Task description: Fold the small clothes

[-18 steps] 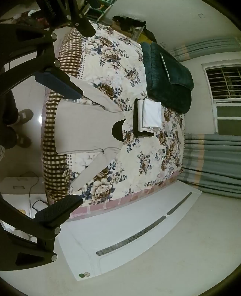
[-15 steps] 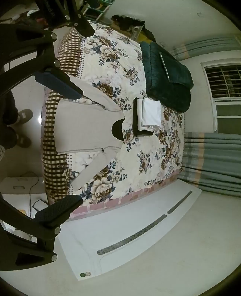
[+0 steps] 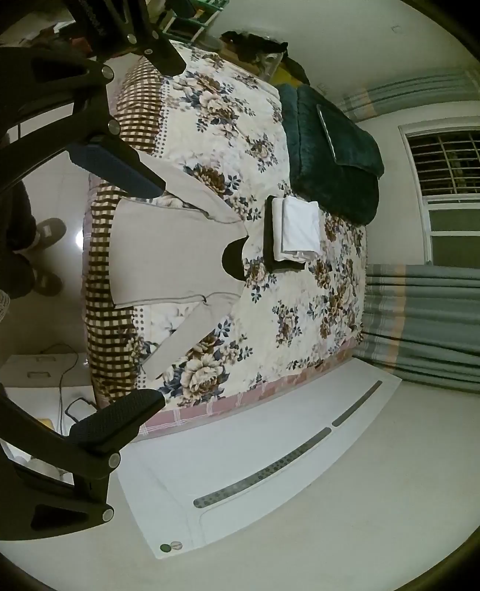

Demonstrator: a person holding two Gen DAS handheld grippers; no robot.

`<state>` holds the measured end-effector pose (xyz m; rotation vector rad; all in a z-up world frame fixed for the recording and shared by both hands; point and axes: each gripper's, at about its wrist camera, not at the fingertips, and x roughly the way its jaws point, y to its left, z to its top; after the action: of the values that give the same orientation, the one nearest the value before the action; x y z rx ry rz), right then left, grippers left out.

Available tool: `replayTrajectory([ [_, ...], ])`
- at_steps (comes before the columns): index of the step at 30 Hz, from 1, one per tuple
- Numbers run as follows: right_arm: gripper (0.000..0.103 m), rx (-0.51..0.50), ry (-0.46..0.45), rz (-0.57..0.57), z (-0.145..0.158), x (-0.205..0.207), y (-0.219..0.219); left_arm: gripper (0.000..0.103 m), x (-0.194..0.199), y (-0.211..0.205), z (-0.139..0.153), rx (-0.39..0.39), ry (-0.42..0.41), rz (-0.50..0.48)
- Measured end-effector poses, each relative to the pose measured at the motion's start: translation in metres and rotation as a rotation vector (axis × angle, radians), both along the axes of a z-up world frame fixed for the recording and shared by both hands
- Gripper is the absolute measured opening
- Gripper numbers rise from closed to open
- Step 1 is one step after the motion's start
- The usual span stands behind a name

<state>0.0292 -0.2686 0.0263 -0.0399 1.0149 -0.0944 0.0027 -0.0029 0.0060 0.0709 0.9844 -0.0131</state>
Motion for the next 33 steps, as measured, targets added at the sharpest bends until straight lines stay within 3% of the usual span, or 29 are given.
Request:
replayTrajectory([
  [33, 0.103, -0.016, -0.023, 0.024, 0.025, 0.006, 0.005, 0.103, 0.003, 0.002, 0.018, -0.017, -0.034, 0.009],
])
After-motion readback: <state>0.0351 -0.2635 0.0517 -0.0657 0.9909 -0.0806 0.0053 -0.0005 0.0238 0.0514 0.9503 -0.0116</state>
